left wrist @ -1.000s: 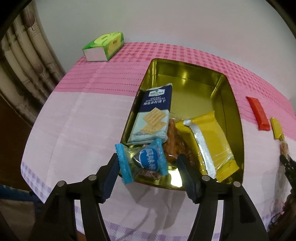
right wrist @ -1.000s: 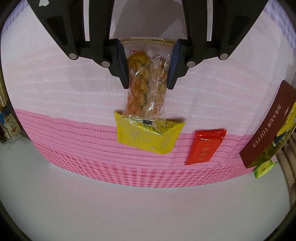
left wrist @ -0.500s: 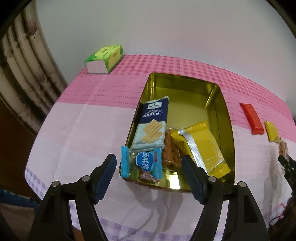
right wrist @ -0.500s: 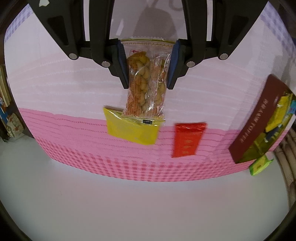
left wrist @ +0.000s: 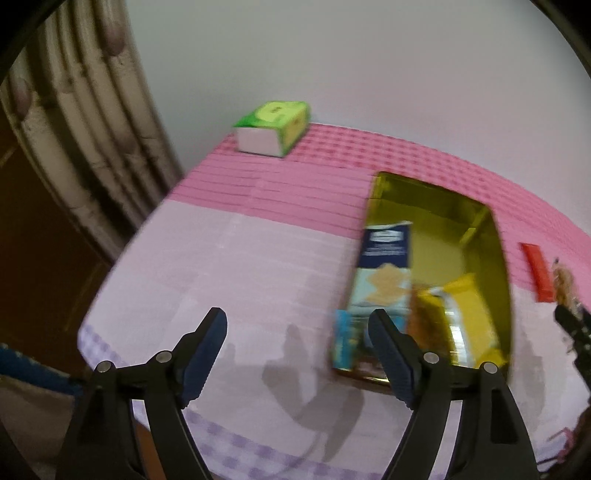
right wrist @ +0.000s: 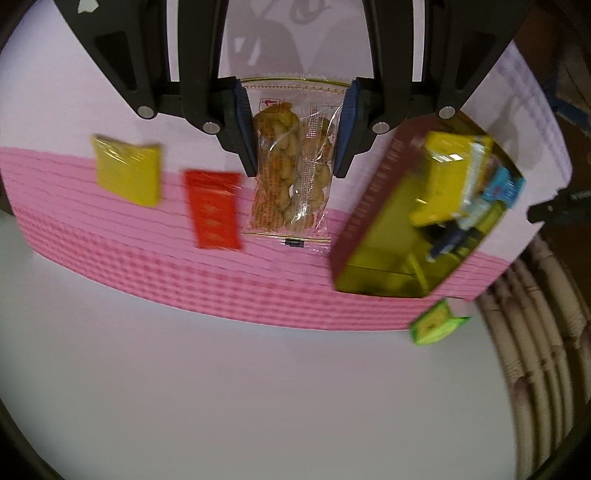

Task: Organize snacks
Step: 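Lower the clear biscuit bag into the gold tin and open the right tool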

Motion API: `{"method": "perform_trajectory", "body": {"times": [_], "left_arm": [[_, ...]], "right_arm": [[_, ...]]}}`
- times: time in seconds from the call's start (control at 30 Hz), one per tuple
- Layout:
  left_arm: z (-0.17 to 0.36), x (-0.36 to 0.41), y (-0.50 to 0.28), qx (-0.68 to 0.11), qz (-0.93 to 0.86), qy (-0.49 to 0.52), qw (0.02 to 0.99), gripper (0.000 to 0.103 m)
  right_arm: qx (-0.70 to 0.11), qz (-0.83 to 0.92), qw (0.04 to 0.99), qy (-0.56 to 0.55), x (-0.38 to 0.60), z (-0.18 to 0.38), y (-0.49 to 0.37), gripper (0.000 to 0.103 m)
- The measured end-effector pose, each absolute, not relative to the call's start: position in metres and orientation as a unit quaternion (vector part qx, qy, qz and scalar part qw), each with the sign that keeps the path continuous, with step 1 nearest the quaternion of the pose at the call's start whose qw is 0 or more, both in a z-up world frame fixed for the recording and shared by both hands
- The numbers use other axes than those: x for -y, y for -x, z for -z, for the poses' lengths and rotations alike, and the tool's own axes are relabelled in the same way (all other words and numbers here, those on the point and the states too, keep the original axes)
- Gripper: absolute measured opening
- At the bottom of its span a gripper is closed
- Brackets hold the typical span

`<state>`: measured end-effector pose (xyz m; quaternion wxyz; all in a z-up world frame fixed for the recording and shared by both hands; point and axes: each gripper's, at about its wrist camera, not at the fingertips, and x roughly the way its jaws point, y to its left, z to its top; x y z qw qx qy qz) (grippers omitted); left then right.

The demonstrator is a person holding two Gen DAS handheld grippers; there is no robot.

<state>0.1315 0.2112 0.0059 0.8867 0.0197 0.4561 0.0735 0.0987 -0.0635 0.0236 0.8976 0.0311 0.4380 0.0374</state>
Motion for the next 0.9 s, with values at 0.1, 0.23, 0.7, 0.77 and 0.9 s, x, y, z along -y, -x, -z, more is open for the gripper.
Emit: {"method": "perform_trajectory", "body": {"times": [0.1,0.23,0.7,0.77,0.9], "left_arm": [[-0.005,-0.222,-0.134,-0.456,-0.090,-0.010,0.885,0.079],[-0.003,-0.228,-0.135,-0.462,-0.082,0.011,0.883,0.080],[0.004,-0.224,-0.141,-0.472,-0.078,0.003,0.878,0.080],[0.005,-0.226,-0.142,-0.474,-0.077,0.006,0.877,0.080],[0.005,-0.226,-0.143,-0.474,-0.077,0.007,0.877,0.080]], "right_arm": [[-0.441,-0.054,0.895,-0.029,0.042,-0.023,-0.113,0.036],[-0.445,-0.060,0.894,-0.017,0.019,-0.020,-0.132,0.036],[-0.462,-0.054,0.885,0.033,-0.029,0.001,-0.167,0.037],[-0.465,-0.054,0.883,0.043,-0.034,0.003,-0.169,0.037],[-0.471,-0.058,0.879,0.045,-0.040,0.009,-0.174,0.037]]}}
